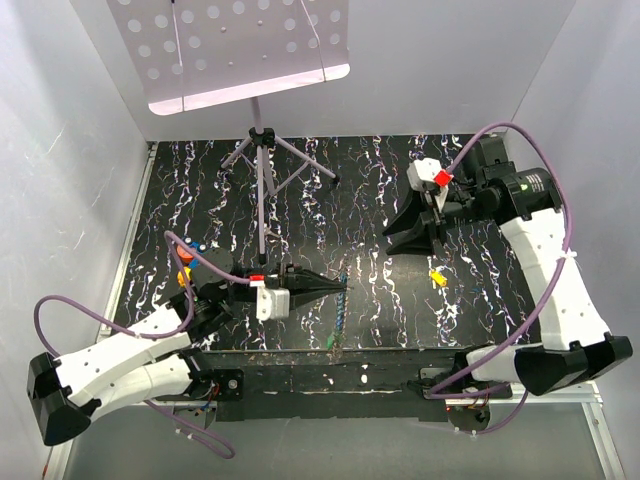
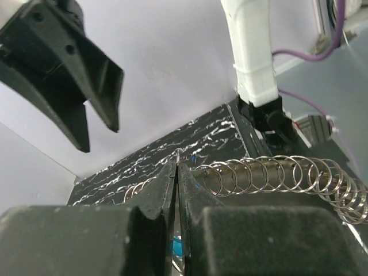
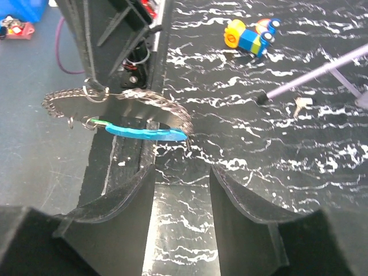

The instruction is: Put the keys on the keyring

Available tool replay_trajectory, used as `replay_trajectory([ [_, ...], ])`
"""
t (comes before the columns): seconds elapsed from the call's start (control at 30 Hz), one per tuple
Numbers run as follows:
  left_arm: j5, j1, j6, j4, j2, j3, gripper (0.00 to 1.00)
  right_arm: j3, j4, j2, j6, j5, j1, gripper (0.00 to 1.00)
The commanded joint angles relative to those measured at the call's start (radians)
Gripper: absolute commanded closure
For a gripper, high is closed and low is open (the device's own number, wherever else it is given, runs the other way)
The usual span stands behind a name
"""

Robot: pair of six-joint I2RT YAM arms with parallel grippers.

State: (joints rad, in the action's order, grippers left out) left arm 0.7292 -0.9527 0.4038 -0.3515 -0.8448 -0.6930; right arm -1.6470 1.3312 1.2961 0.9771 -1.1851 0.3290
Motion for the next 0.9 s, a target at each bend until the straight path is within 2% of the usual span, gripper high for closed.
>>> replay_trajectory([
  [0.0, 0.105, 0.034, 0.167, 0.088, -0.019, -0.036, 1.00, 0.024, 0.094, 0.032, 0.064, -0.011, -0.064, 0.49],
  [0.2, 0.206, 0.086, 0.086, -0.069, -0.060, -0.004, 1.00, 0.062, 0.131, 0.058, 0.140, -0.018, -0.087, 0.49],
  [0.43, 0.237, 0.130, 0.004, -0.175, -0.083, 0.021, 1.00, 0.073, 0.190, 0.074, 0.222, -0.048, -0.090, 0.48],
  [0.53, 0.156, 0.138, -0.155, -0.294, -0.121, 0.033, 1.00, 0.059, 0.214, 0.078, 0.241, -0.096, -0.088, 0.49],
  [0.63, -0.009, 0.143, -0.396, -0.423, -0.180, 0.029, 1.00, 0.043, 0.218, 0.081, 0.223, -0.134, -0.084, 0.50],
  [0.73, -0.195, 0.141, -0.635, -0.494, -0.229, 0.020, 1.00, 0.016, 0.163, 0.088, 0.134, -0.117, -0.056, 0.51],
  [0.87, -0.318, 0.143, -0.753, -0.601, -0.287, 0.026, 1.00, -0.040, 0.086, 0.107, 0.000, -0.042, 0.016, 0.53],
])
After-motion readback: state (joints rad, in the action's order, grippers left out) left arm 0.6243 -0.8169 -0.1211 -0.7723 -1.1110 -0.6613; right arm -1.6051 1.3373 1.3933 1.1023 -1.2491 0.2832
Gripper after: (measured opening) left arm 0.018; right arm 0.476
